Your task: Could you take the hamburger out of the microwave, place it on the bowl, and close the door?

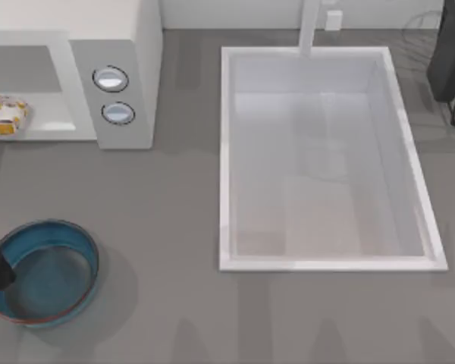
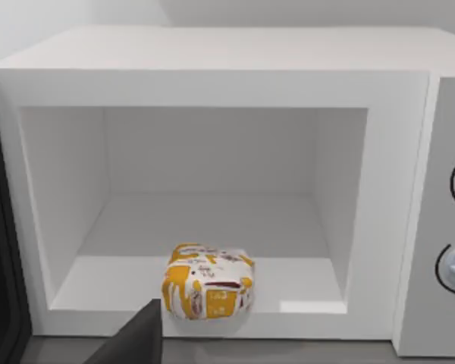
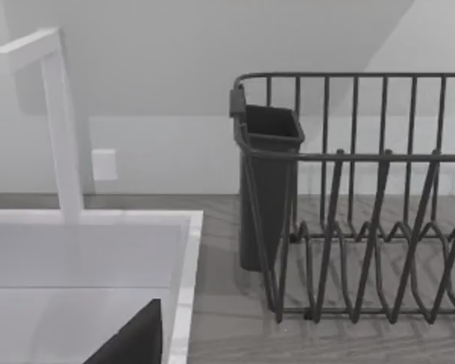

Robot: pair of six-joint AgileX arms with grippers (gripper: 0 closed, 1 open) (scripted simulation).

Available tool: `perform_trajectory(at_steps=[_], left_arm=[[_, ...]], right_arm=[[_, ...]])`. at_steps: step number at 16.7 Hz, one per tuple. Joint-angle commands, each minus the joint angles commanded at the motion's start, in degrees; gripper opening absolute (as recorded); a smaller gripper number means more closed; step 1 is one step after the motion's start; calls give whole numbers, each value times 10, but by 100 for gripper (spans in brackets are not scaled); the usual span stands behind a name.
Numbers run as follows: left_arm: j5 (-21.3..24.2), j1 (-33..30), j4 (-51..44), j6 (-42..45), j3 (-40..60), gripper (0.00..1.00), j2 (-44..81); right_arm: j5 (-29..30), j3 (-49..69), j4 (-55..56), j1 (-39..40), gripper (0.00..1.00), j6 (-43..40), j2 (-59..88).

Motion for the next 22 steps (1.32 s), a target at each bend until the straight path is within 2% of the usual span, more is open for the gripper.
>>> perform_trajectory(at_steps=[15, 18, 22], left_arm=[[0, 0, 3, 0, 2, 100, 6], [5, 4, 35, 2, 22, 100, 58], [16, 12, 118, 6, 76, 100, 208]], right_arm=[[0, 0, 0, 0, 100, 0, 0], [0, 0, 0, 0, 100, 0, 0], [0, 0, 0, 0, 100, 0, 0]])
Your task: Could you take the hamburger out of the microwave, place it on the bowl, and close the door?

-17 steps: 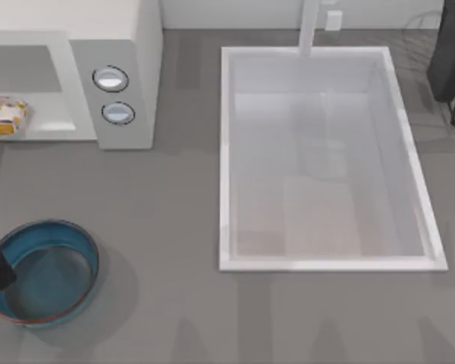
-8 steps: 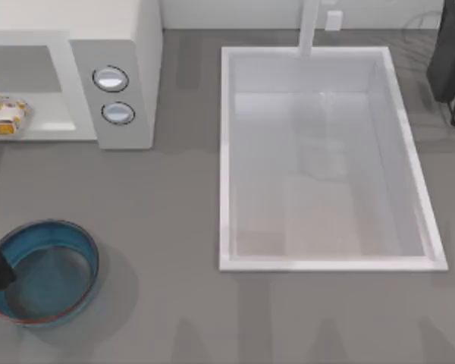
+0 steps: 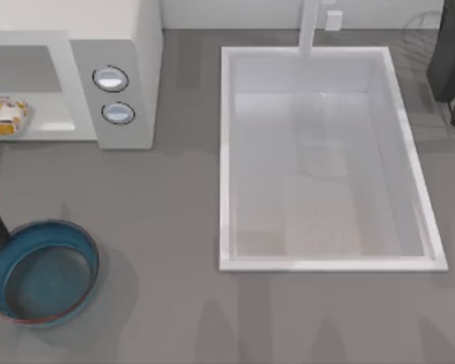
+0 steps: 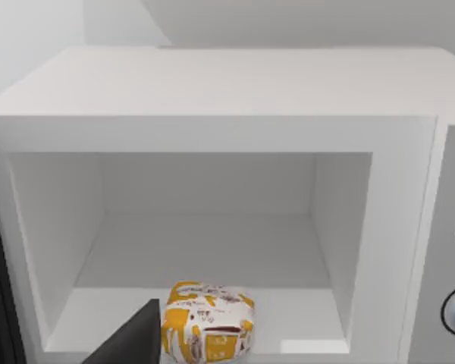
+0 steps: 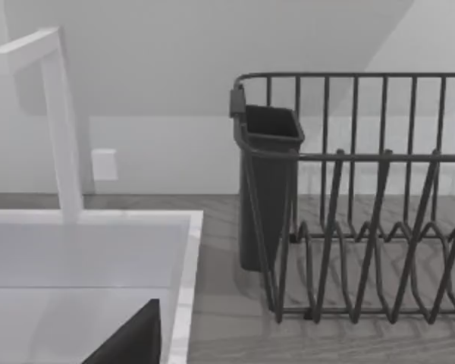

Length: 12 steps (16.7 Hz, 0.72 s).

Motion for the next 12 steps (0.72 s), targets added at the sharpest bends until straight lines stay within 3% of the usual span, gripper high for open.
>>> perform_trajectory(at_steps=[12], left_arm=[[50, 39, 377, 20, 244, 100, 731]], right_arm=[[0, 0, 0, 0, 100, 0, 0]])
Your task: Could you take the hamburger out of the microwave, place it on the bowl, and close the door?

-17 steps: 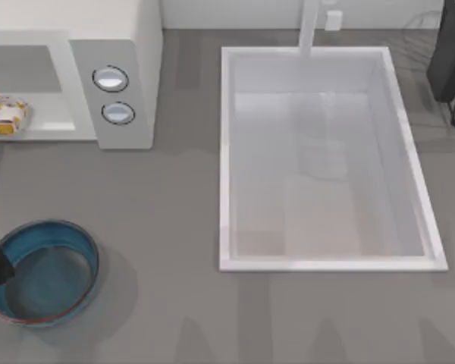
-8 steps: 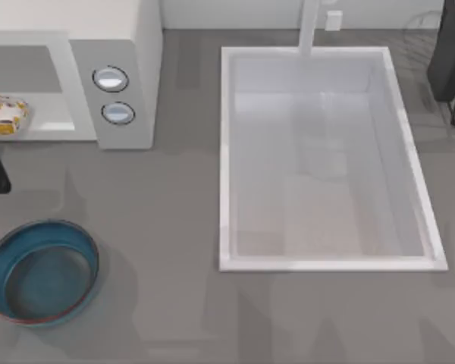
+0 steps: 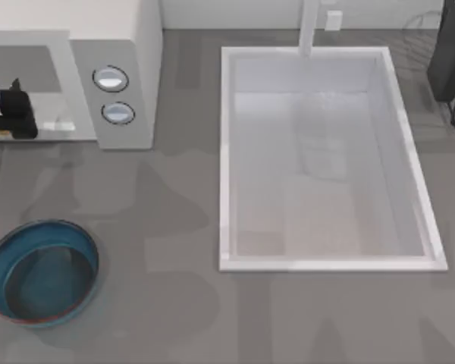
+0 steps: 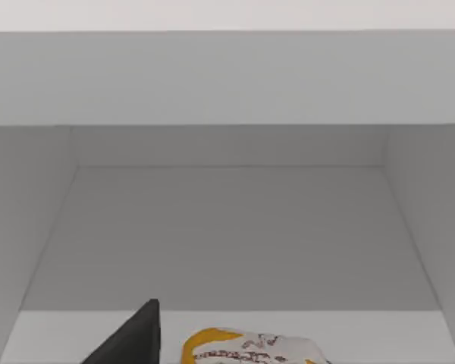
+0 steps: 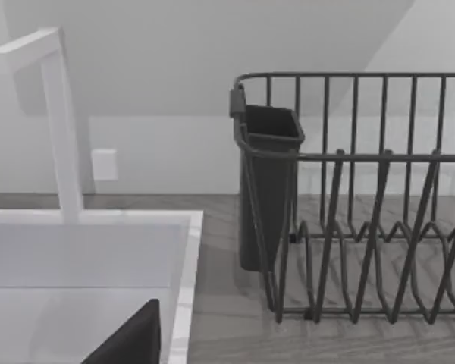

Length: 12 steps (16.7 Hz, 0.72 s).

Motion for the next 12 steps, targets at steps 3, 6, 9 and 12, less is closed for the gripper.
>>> perform_trajectory(at_steps=[3, 6, 9, 12], left_arm=[[11, 9, 86, 5, 56, 100, 175], [21, 16, 157, 8, 101, 100, 317], [27, 22, 207, 11, 133, 100, 415], [30, 24, 229, 12, 148, 100, 457]], right_arm=[[0, 0, 0, 0, 100, 0, 0], [0, 0, 0, 0, 100, 0, 0], [0, 0, 0, 0, 100, 0, 0], [0, 0, 0, 0, 100, 0, 0]])
